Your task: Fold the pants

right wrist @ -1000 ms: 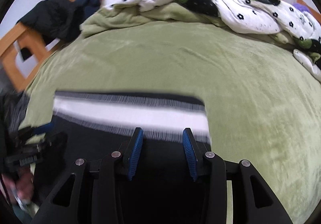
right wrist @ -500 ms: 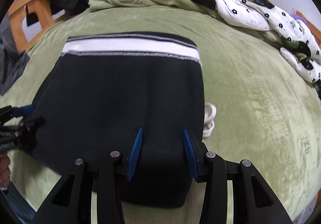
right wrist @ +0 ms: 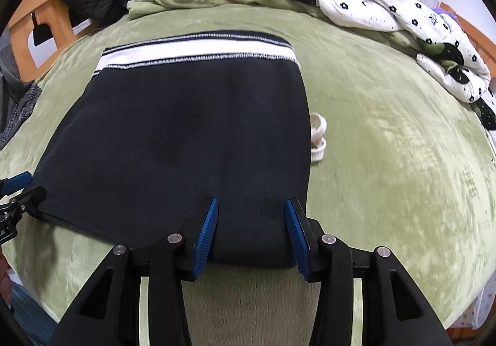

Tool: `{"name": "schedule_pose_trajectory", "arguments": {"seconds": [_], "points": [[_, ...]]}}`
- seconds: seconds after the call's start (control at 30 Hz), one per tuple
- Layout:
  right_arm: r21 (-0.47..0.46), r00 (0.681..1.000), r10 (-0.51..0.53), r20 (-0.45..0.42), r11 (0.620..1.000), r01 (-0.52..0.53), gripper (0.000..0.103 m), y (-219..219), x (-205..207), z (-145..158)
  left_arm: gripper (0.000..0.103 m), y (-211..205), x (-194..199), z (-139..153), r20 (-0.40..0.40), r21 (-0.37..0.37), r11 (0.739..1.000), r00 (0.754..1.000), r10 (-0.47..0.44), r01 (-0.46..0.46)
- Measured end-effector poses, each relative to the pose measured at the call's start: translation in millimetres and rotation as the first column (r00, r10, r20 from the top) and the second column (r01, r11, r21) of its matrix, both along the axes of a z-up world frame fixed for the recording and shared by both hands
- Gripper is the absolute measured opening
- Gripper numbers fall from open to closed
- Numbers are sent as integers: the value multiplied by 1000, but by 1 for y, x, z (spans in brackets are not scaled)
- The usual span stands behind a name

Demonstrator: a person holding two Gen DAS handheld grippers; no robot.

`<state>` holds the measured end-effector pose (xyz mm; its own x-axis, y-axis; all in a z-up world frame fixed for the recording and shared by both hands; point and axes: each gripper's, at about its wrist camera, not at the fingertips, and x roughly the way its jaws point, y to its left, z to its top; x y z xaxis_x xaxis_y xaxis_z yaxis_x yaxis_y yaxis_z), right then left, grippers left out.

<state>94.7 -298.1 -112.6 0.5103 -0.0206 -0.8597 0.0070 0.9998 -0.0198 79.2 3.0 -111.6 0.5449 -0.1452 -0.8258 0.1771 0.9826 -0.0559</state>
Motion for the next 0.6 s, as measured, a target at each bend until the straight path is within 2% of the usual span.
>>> {"name": "schedule_pose_trajectory", "arguments": {"seconds": [0.07,0.13,0.27,0.37,0.53,0.6], "points": [[-32,1000,-26,10,999,27,45,-2,-4,2,60,10,-8,8,34,20,999,999,-30,29],[-82,999,-18,34,996,20,45,0,-7,3,60,18,-15,6,30,33,996,996,-86,85],[-74,1000,-16,8,997,16,45,-2,-4,-2,52,27,-30,-9,13,50,988,989,-145,144],[-51,1000,-29,7,998,30,45,-4,0,0,51,25,-36,-15,36,68,987,988,-151,148],[-28,999,-43,-2,999,43,45,-2,4,-4,31,16,-29,-24,40,12,992,991,-124,124],[-30,999,-45,-2,999,44,45,0,4,-5,18,11,-25,-32,39,32,994,994,-103,102]]}}
